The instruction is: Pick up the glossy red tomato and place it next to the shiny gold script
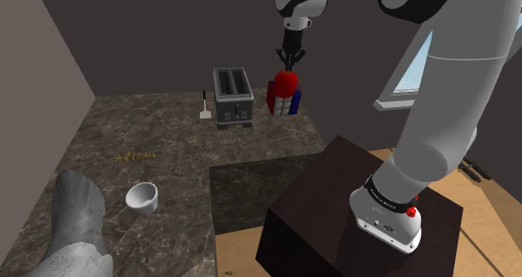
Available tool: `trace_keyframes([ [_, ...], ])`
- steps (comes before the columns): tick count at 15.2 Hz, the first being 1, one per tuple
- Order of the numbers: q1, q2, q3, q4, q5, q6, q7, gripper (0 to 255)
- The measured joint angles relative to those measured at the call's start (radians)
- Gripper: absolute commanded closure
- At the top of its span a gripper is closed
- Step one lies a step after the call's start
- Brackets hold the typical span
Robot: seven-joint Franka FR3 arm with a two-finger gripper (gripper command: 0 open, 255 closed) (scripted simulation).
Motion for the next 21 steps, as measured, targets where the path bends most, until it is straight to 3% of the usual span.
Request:
trace_keyframes([
  [7,0.098,-0.001,0.052,-0.046,0.004,0.054,0.141,255],
  [17,0.228,0.082,0.124,0.026,0.017,0.079,0.336,255],
  [21,0.277,0.153,0.151,0.115,0.022,0.068,0.413,255],
])
